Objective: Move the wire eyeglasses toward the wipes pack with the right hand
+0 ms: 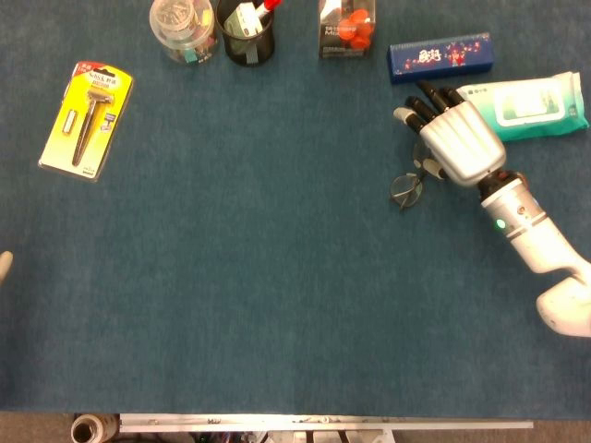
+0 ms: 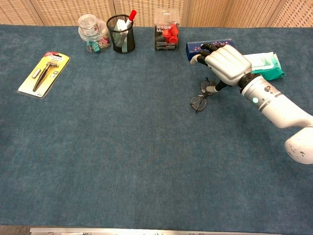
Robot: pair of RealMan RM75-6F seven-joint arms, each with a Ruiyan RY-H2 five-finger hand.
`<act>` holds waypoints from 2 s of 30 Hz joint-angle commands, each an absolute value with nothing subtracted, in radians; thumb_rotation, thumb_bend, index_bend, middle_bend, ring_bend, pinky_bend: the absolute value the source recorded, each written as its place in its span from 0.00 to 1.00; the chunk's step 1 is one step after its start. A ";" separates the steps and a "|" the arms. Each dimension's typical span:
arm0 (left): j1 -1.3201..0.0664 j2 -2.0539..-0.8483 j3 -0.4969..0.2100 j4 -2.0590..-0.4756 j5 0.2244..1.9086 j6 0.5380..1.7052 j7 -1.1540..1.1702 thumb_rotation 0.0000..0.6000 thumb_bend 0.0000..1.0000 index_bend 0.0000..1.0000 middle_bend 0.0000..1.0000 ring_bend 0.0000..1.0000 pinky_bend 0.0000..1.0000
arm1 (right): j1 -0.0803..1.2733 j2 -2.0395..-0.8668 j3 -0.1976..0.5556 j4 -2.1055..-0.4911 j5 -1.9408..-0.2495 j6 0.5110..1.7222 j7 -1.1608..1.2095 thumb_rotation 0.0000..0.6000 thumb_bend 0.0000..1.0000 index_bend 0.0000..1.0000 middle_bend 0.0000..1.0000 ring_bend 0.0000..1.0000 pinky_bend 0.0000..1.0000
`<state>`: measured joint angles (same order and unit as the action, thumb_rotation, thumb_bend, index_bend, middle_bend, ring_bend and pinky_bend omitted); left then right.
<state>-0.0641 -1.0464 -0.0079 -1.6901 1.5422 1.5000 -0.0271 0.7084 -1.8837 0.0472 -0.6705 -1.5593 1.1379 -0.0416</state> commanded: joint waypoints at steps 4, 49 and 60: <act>-0.064 -1.046 -0.008 -1.690 1.542 1.499 -0.027 1.00 0.23 0.67 0.55 0.44 0.56 | 0.708 -1.886 0.046 -0.667 -1.562 1.139 -0.036 1.00 0.00 0.29 0.29 0.13 0.27; -0.070 -1.061 -0.011 -1.686 1.526 1.485 0.013 1.00 0.23 0.67 0.55 0.44 0.56 | 0.280 -1.219 0.043 -1.671 -1.439 1.580 -0.486 1.00 0.07 0.29 0.29 0.13 0.27; -0.067 -1.084 -0.027 -1.660 1.520 1.506 0.010 1.00 0.23 0.65 0.54 0.43 0.56 | 0.139 -1.216 0.002 -1.645 -1.449 1.671 -0.373 1.00 0.07 0.29 0.29 0.13 0.27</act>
